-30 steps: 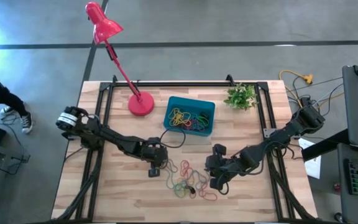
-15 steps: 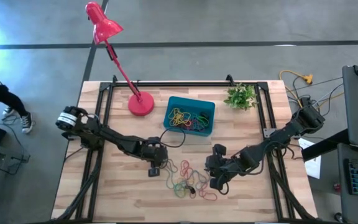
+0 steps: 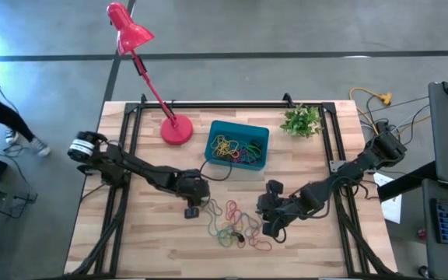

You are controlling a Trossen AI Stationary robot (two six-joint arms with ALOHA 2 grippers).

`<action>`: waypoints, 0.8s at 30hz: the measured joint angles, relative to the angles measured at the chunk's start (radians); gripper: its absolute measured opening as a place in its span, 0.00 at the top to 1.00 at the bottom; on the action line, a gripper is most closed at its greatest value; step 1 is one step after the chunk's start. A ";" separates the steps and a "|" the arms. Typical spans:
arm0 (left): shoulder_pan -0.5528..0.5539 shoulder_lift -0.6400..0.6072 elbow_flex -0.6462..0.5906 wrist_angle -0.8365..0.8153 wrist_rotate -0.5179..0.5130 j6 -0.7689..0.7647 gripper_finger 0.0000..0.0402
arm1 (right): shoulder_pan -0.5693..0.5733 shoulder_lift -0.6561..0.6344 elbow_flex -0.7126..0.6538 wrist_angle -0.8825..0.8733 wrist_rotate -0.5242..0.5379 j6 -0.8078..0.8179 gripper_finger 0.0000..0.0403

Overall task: Pick and place rubber bands into bin
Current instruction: Put the blue rubber band into the blue bin

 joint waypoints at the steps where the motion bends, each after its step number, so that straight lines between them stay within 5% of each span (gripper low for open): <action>1: 0.000 0.008 0.000 0.006 0.001 0.000 0.81 | 0.000 0.000 0.000 0.004 0.000 0.000 0.75; 19: 0.001 0.078 0.004 0.034 -0.008 -0.007 0.81 | -0.001 0.000 -0.012 0.019 0.000 0.000 0.75; 24: 0.000 0.085 0.003 0.034 -0.017 -0.025 0.90 | -0.001 0.000 -0.012 0.019 0.000 0.000 0.75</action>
